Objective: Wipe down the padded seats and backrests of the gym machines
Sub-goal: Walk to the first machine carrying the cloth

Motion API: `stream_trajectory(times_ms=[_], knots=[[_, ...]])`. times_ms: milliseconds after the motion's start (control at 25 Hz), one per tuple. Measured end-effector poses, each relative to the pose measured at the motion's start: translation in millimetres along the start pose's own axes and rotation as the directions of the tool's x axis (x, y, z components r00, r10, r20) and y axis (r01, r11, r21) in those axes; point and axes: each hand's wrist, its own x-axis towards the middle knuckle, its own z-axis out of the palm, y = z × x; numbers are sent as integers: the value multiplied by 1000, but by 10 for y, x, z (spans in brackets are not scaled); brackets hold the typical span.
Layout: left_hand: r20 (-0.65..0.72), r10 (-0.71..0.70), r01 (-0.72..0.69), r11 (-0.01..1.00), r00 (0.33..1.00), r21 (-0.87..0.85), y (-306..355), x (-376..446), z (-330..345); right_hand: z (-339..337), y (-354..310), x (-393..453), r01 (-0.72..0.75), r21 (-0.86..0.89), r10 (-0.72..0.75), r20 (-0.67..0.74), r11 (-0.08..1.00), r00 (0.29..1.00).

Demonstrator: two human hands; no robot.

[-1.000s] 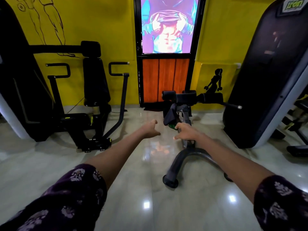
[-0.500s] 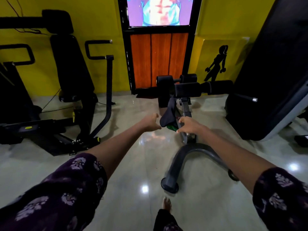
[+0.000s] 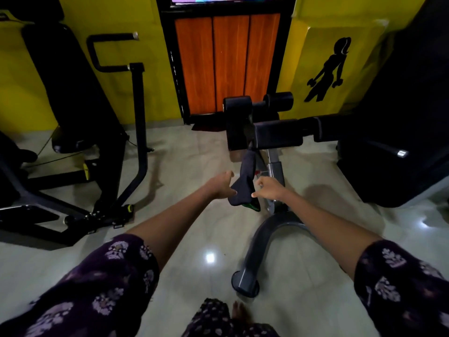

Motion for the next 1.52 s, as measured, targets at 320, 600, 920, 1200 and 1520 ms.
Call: stream_trajectory(times_ms=[320,600,920,1200,1520], knots=[[136,-54,64,996,989,-68,-363,884,299,298,199,992,-115,76,120,-71,990,990],[189,-75,96,990,979,-106,-663,1243,531,580,324,1403,-186,273,233,-150,944,961],[162,-46,62,993,986,-99,-645,1292,283,435,351,1337,-128,223,172,-191,966,966],[82,101,-94,993,992,-76,-115,1279,-183,-206,345,879,-52,185,107,-303,981,947],[100,323,-317,946,941,-71,851,1348,-188,-827,940,79,-130,220,220,-455,967,863]])
